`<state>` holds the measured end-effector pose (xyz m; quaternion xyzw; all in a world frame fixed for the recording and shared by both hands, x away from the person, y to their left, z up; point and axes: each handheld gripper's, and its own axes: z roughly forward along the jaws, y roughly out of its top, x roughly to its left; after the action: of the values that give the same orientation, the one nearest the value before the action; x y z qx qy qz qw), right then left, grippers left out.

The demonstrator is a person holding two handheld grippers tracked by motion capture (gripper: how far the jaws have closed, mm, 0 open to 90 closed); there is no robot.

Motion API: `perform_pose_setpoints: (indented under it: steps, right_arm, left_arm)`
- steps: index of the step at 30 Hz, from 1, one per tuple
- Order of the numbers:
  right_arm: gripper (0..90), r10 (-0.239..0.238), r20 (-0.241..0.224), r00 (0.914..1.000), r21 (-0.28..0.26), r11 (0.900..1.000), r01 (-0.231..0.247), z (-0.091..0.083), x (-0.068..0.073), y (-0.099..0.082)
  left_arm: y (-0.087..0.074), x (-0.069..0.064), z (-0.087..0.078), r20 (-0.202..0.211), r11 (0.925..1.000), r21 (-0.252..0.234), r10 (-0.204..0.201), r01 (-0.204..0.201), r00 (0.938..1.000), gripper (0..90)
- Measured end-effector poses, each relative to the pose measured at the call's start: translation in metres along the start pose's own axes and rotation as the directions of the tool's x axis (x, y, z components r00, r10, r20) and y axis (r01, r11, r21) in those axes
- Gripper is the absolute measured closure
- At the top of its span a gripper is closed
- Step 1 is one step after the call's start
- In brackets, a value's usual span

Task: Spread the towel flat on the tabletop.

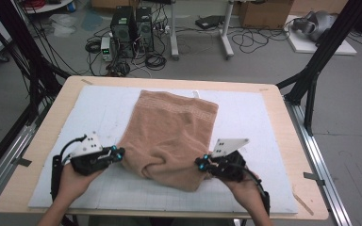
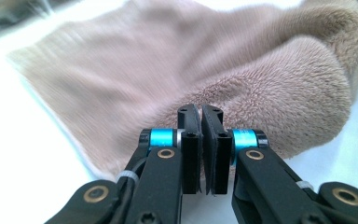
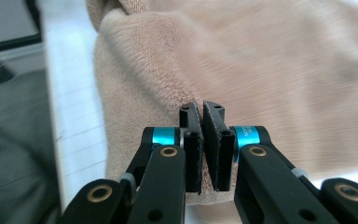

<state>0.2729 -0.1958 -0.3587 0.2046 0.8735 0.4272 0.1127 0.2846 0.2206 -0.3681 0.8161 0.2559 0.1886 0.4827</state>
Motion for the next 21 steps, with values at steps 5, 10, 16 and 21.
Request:
perform_pose_setpoints:
  steps: [5, 10, 16, 21]
  right_arm:
    - [86.5, 0.038, 0.120, 0.9921, 0.039, 0.9983, -0.043, -0.008, -0.048, 0.016]
    - [86.5, 0.147, 0.169, 0.9746, 0.087, 0.9827, -0.163, 0.013, -0.099, 0.009]
    - [74.3, 0.193, 0.206, 0.9593, 0.152, 0.9621, -0.226, 0.041, -0.120, -0.001]
    - [67.6, 0.158, 0.167, 0.9731, 0.076, 0.9821, -0.172, 0.024, -0.100, 0.008]
  left_arm:
    - [0.032, 0.019, 0.022, -0.070, 0.9998, 0.004, 0.021, -0.021, 0.9973, 86.2]
    - [0.034, 0.043, 0.065, -0.109, 0.9972, 0.057, -0.043, 0.049, 0.9931, 85.6]
    - [0.023, 0.053, 0.087, -0.105, 0.9850, 0.132, -0.098, 0.112, 0.9896, 61.9]
    - [0.025, 0.040, 0.063, -0.051, 0.9963, 0.058, -0.060, 0.063, 0.9969, 57.8]
